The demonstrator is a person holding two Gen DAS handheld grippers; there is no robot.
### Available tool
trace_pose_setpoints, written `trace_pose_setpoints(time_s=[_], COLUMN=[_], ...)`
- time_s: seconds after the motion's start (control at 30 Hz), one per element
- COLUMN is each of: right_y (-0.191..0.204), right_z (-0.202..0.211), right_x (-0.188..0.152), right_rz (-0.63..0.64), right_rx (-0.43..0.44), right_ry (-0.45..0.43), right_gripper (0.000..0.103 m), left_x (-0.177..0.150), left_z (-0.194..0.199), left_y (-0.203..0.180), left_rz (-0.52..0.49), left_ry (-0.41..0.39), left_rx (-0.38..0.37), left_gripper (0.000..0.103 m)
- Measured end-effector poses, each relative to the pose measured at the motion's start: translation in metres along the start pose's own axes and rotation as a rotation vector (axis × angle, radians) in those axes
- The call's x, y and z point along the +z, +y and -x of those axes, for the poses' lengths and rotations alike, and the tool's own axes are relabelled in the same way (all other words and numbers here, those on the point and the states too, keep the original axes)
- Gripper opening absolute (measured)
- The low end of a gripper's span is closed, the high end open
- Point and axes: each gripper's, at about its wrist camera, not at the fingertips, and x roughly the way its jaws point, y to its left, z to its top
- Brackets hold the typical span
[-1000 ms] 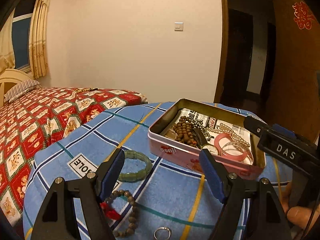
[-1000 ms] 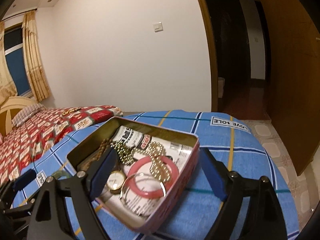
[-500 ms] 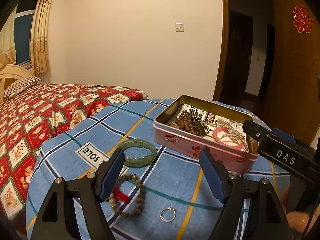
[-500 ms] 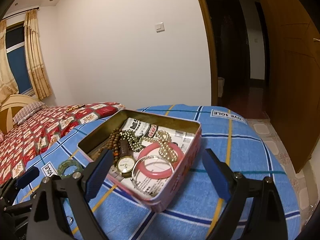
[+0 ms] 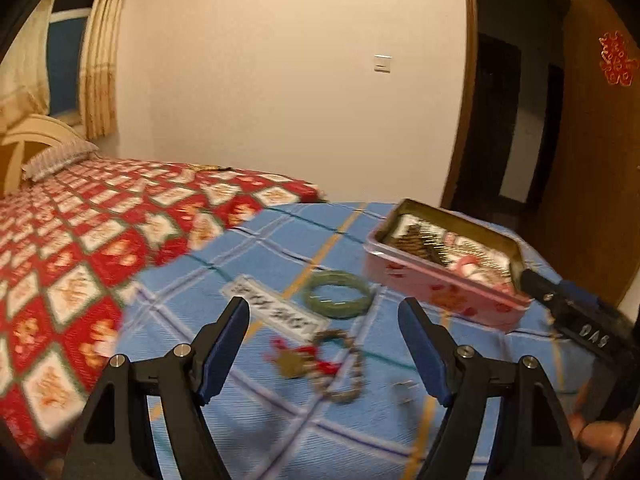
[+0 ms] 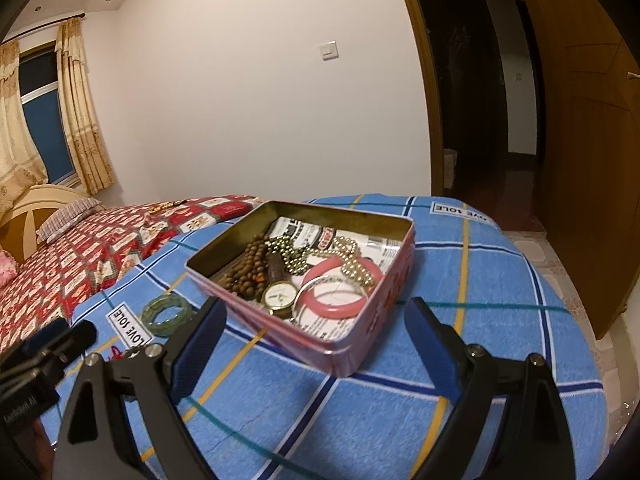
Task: Organize jewelry
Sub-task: 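Grasp the grey bead bracelet with the left tool while the right tool reaches the silver ring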
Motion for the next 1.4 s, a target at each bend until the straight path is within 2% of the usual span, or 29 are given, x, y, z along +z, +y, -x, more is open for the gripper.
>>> trace_pose_setpoints(time_s=[0.2, 0.27, 0.37, 0.53, 0.63, 0.8, 0.87, 0.9, 1.0, 1.07, 1.13, 1.3, 1.4], right_y=[0.016, 0.021, 0.037, 0.067, 0.085, 0.110, 0.113, 0.114, 0.121, 0.124, 0.126, 0.122, 0.110], right_z=[0.000, -0.001, -0.005, -0.015, -0.022, -0.039, -0.045, -0.048, -0.048, -0.046, -0.043, -0.042, -0.033], right_x=[-0.005, -0.009, -0.015, -0.025, -0.033, -0.046, -0.050, -0.052, -0.055, -0.057, -0.058, -0.056, -0.049], right_rz=[0.038, 0.041, 0.070, 0.180, 0.262, 0.384, 0.400, 0.408, 0.458, 0.479, 0.500, 0.474, 0.407], right_rx=[0.040, 0.065, 0.127, 0.208, 0.244, 0.260, 0.261, 0.261, 0.250, 0.265, 0.268, 0.273, 0.308], right_ry=[0.029, 0.050, 0.104, 0.195, 0.260, 0.363, 0.395, 0.414, 0.410, 0.408, 0.401, 0.399, 0.351], right_gripper=[0.085, 0.081, 0.072, 0.069, 0.061, 0.060, 0.053, 0.052, 0.049, 0.032, 0.024, 0.024, 0.024], left_x=[-0.006, -0.007, -0.006, -0.009, -0.010, -0.010, -0.010, -0.011, -0.011, -0.012, -0.013, -0.017, -0.018], left_z=[0.002, 0.002, -0.001, -0.003, -0.002, -0.002, -0.002, -0.002, -0.003, -0.005, -0.006, -0.008, -0.011], left_y=[0.048, 0.059, 0.060, 0.060, 0.063, 0.066, 0.065, 0.065, 0.063, 0.061, 0.059, 0.048, 0.039], left_rz=[0.060, 0.086, 0.071, 0.028, 0.038, 0.054, 0.053, 0.051, 0.041, 0.032, 0.021, -0.024, -0.032], left_ry=[0.039, 0.043, 0.053, 0.075, 0.080, 0.086, 0.086, 0.088, 0.098, 0.109, 0.121, 0.148, 0.173], left_rx=[0.089, 0.094, 0.104, 0.108, 0.103, 0.098, 0.091, 0.088, 0.076, 0.069, 0.058, 0.017, -0.036], left_gripper=[0.077, 0.077, 0.077, 0.077, 0.077, 0.077, 0.077, 0.077, 0.077, 0.077, 0.077, 0.077, 0.077])
